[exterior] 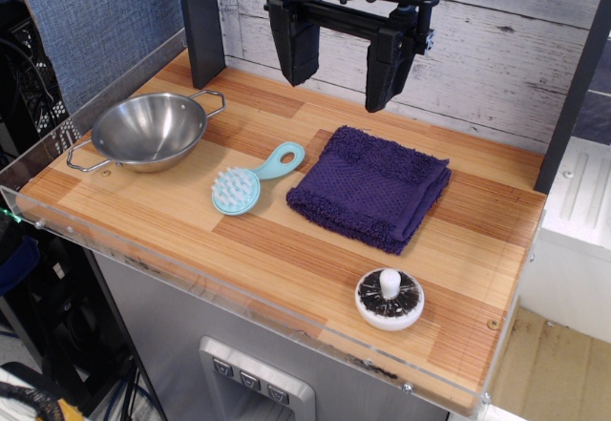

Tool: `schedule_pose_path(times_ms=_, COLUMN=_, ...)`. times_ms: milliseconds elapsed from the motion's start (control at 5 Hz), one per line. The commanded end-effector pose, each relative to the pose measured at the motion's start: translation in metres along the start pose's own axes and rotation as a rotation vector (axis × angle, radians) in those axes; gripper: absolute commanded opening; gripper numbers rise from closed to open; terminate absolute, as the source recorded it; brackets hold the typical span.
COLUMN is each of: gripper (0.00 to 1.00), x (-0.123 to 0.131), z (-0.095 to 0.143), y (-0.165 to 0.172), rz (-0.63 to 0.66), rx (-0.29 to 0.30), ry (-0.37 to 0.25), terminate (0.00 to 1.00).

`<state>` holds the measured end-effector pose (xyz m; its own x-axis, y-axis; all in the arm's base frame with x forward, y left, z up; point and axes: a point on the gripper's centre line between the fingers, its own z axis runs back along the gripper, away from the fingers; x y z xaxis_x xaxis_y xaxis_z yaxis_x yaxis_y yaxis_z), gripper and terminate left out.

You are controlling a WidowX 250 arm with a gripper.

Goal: Put the bowl on the dark rectangle.

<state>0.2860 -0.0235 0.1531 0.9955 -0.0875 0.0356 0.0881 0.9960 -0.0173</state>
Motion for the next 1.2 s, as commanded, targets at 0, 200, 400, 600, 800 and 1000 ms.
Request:
schedule_pose_path(times_ms=0, gripper=1.00, x=0.000, z=0.000, y=0.000, rz=0.000, rx=0.000, ry=0.000, terminate=0.00)
schedule_pose_path(times_ms=200, gripper=1.00, x=0.000, z=-0.003, y=0.012, rz=0.034, rx=0.010, ry=0.015, terminate=0.00)
schedule_pose_path(times_ms=400, gripper=1.00, x=-0.001, z=-0.014, y=0.052, rz=0.112, rx=0.053, ry=0.040, terminate=0.00)
schedule_pose_path(times_ms=600, gripper=1.00, x=-0.003, z=-0.027, y=0.097, rz=0.124, rx=0.112, ry=0.038, terminate=0.00)
schedule_pose_path(times_ms=800, gripper=1.00, x=-0.003, z=-0.036, y=0.123, rz=0.110, rx=0.185, ry=0.015, terminate=0.00)
schedule_pose_path(times_ms=1000, gripper=1.00, x=0.005, z=-0.050, y=0.133, rz=0.083, rx=0.216, ry=0.003, terminate=0.00)
